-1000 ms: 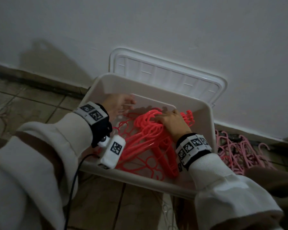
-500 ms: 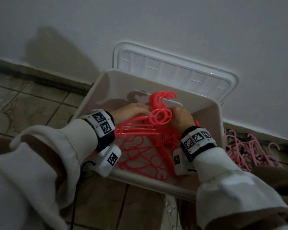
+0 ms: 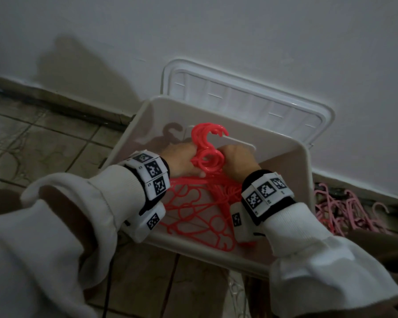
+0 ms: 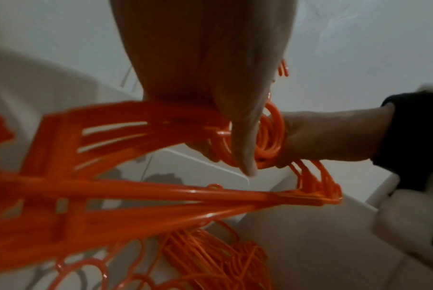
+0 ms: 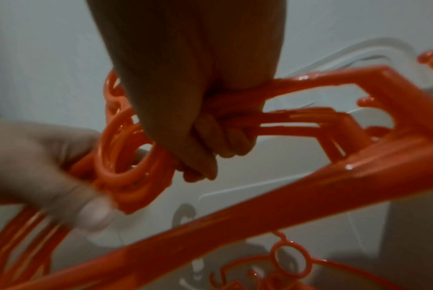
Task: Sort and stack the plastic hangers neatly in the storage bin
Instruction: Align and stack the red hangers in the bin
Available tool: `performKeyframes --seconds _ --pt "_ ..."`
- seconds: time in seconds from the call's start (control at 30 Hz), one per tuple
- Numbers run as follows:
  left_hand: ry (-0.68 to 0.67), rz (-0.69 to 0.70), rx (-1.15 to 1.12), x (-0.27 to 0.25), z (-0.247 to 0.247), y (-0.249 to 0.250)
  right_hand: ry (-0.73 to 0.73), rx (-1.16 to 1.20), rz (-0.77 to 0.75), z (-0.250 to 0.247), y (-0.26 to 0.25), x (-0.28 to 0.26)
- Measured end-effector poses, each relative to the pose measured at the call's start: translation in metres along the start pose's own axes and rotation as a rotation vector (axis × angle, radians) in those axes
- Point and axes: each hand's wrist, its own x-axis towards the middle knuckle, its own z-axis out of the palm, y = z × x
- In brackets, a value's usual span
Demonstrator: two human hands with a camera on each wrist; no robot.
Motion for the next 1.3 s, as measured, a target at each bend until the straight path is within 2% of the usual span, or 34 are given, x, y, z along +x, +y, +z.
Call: performKeyframes --seconds 0.2,0.3,0.4,0.53,0.6,0.67,0.73,0.8,0.9,1.0,1.13,1.3 --pt "-0.091 -0.052 0.055 0.004 0.002 -0.005 -0.059 0.007 -0.038 -0.010 0.003 -0.005" --pt "-0.128 -0.026 -0.169 0.003 0.003 -0.002 -0.063 0.043 -0.045 -0.009 0.002 -0.004" --pt "-0.012 -0.022 -0.296 0.003 0.003 0.005 -0.050 0.121 -0.053 -0.008 0.010 0.002" --pt "0.162 -0.110 -0.364 0.009 0.004 -0.004 0.087 0.406 -0.054 0.000 0.042 0.015" --pt "0.215 -0.167 -0.345 0.012 0.003 -0.014 0.024 0.650 0.050 0.004 0.060 0.016" --pt "0.252 -0.203 -0.338 0.015 0.001 -0.023 -0.070 0.737 0.156 0.018 0.078 0.020" --pt "0.280 -0.212 -0.385 0.018 -0.001 -0.030 -0.134 0.630 0.287 0.036 0.088 0.026" --pt "0.298 -0.208 -0.423 0.021 -0.001 -0.036 -0.185 0.414 0.315 0.058 0.088 0.036" --pt "0.297 -0.208 -0.484 0.025 0.000 -0.043 -0.317 0.292 0.174 0.077 0.056 0.044" --pt "0.241 -0.166 -0.544 0.026 -0.001 -0.047 -0.385 0.256 0.063 0.110 0.029 0.059" --pt "0.216 -0.137 -0.644 0.029 0.001 -0.051 -0.494 0.151 0.045 0.138 0.006 0.069" --pt "0.220 -0.124 -0.701 0.030 0.004 -0.054 -0.559 0.215 -0.033 0.135 0.000 0.067"
